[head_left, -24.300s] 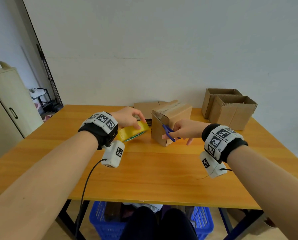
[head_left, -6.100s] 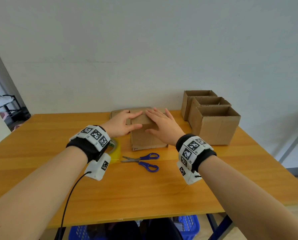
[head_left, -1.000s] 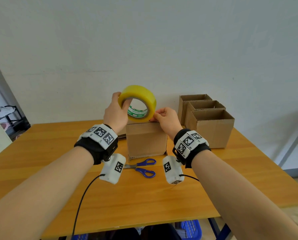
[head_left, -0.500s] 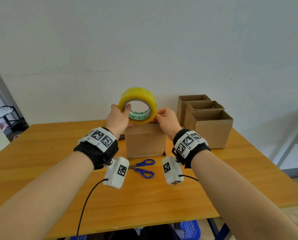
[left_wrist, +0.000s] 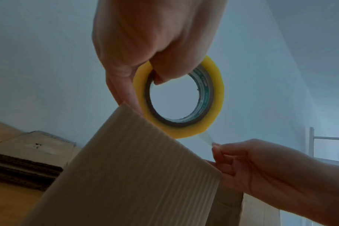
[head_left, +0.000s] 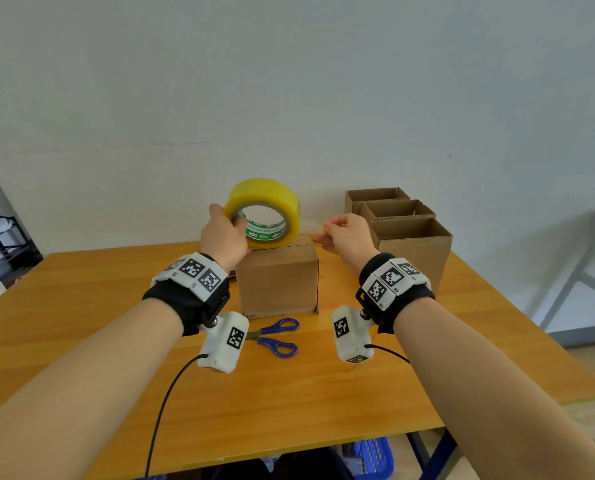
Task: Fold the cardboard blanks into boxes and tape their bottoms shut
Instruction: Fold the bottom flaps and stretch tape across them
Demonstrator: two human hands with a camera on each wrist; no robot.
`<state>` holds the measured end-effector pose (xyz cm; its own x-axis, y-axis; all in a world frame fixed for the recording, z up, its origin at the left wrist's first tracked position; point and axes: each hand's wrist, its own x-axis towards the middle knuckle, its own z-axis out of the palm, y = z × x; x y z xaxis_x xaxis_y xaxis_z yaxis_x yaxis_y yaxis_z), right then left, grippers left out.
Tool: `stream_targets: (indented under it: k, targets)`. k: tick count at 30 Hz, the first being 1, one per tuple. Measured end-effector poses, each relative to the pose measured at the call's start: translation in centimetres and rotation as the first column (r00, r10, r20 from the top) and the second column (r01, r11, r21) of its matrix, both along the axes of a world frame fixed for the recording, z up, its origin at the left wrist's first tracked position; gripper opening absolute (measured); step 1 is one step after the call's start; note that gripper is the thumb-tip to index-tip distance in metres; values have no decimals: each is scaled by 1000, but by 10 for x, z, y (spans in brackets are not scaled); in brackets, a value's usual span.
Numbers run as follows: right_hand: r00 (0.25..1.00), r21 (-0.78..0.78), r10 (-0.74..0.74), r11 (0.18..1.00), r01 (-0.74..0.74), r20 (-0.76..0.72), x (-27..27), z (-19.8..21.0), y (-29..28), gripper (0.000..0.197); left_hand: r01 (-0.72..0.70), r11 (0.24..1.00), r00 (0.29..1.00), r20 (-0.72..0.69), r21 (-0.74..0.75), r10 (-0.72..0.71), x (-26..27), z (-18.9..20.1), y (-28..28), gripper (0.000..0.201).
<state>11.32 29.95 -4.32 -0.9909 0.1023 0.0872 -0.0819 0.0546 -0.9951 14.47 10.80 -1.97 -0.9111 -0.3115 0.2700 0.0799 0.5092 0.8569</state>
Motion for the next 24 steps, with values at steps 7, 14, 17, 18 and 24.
stream_targets:
  k: [7,14,17,18,24]
  targets:
    - [998,230,-48,973,38,39,-1,-11,1,22,-4,998,998,62,-69,8,-5,0,2,35]
    - [998,204,-37,979,24,60,2,-16,-1,16,-22,993,1000,-6,-116,22,-10,-4,4,47]
    - [997,151,-50,988,42,53,4,-17,-1,12,-34,991,999,-5,-129,34,-10,-3,5,44]
    - [997,113,-52,993,45,56,6,-17,0,9,-39,990,999,0,-132,40,-10,-3,4,43]
    - [995,39,-49,998,46,82,10,-15,2,6,-38,999,996,85,-2,38,-18,-1,0,43]
